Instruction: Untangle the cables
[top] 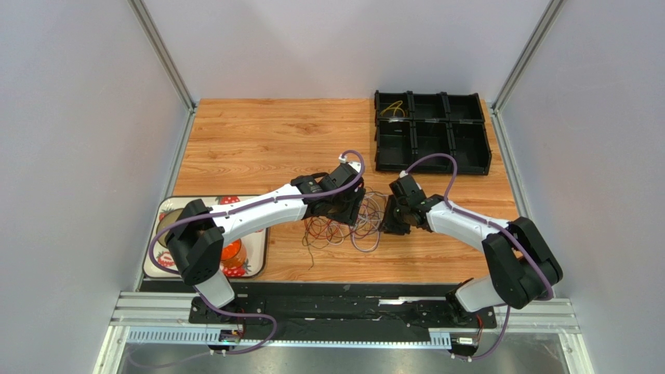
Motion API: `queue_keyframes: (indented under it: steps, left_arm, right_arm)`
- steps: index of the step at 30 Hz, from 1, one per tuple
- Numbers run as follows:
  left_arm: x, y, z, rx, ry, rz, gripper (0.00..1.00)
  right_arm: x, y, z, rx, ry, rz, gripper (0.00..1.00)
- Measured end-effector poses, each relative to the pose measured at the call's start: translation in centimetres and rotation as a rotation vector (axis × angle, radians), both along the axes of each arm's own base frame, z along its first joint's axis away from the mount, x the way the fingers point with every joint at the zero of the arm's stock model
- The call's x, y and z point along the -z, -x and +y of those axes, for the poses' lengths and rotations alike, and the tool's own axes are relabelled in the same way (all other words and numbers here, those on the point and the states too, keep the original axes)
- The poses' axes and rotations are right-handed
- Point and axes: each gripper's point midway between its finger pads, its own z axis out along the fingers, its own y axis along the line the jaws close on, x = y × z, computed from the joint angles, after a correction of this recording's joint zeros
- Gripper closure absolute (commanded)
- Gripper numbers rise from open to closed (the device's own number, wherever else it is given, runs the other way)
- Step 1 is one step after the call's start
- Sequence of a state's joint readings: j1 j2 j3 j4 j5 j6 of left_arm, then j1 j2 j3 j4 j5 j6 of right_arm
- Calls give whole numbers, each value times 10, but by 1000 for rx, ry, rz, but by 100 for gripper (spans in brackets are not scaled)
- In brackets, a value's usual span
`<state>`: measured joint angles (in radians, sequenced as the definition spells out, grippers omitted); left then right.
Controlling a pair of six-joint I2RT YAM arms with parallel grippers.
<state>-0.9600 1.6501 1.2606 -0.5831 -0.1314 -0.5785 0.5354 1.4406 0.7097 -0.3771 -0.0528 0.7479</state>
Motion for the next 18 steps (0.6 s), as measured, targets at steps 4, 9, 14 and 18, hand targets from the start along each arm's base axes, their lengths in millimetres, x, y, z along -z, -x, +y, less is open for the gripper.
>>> queue_keyframes:
  steps: [4, 9, 14, 18]
  left_arm:
    - [0, 0, 0, 0, 0, 0, 41]
    - [1, 0, 0, 0, -1, 1, 42]
    - [6, 2, 4, 0, -13, 8, 42]
    - [8, 3, 5, -1, -17, 12, 42]
  right_arm:
    - [0, -1, 1, 0, -2, -3, 80]
    - [5, -3, 2, 1, 0, 1, 89]
    - [5, -3, 0, 4, 9, 0, 97]
    - [6, -2, -3, 9, 22, 3, 99]
